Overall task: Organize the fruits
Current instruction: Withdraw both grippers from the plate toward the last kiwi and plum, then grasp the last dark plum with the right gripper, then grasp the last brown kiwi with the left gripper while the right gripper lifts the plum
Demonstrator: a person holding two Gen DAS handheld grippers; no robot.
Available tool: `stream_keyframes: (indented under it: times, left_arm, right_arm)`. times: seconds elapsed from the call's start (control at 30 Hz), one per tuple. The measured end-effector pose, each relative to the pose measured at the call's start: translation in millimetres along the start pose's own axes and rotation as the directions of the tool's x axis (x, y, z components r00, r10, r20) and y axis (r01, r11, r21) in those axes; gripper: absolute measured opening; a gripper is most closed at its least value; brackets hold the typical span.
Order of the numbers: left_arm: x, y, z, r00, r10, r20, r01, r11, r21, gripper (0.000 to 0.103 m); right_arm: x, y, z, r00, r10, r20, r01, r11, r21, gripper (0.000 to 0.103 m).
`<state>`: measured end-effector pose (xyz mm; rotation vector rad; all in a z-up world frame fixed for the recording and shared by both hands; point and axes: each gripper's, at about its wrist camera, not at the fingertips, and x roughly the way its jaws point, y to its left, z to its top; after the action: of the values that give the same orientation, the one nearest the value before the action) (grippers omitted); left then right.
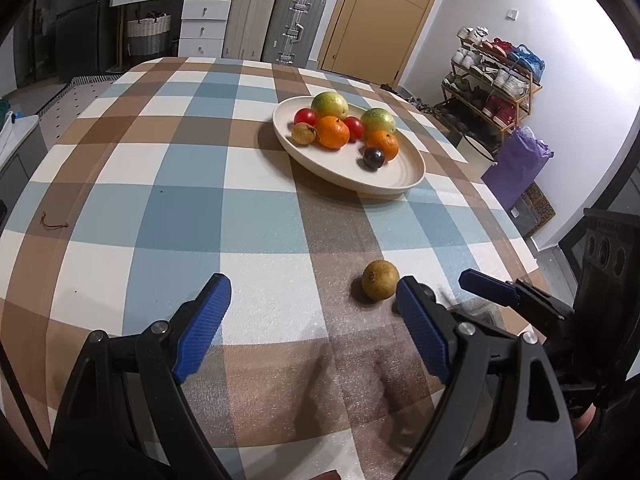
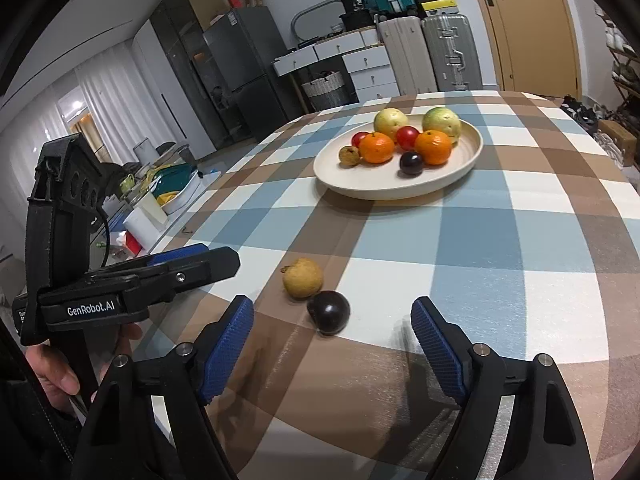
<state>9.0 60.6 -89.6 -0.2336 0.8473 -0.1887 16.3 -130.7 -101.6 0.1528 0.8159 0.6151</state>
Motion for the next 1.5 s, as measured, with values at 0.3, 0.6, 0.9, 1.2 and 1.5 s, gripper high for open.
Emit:
stream_keyframes:
  times: [0.3, 0.6, 0.9, 1.2, 1.5]
  left_arm:
    - [0, 5, -3, 1.000, -0.001, -0.010, 0.000, 1.000, -0.015, 0.083]
    - [1, 7, -5, 1.000, -0.002, -0.021, 0.001, 1.000, -0.017, 0.083]
    - [5, 4, -3, 0.999, -0.016, -0.030, 0.015, 1.000, -0.019, 0.083]
    - [13, -5, -2, 0.998, -0.033, -0.051, 0.033, 0.999, -0.006, 0.083]
    - [22, -16, 0, 0.997, -0.030, -0.069, 0.032, 0.999, 0.024, 0.083]
  right_arm:
    - [13, 9, 3, 0.999, -0.013, -0.050, 0.012, 1.000, -0.018, 0.069]
    - [24, 4, 1, 0.995, -0.016, -0.098, 0.017, 1.000, 0.007, 0.027]
    - [11, -2, 1, 0.999, 0.009, -0.054, -0.008, 1.000, 0.020, 0.026]
    - [2, -6, 4, 1.000, 0.004, -0.026, -0.003, 1.000, 0.026, 0.026]
    - [-2, -8, 3, 1.000, 0.010, -0.019, -0.009, 0.999, 0.031, 0.026]
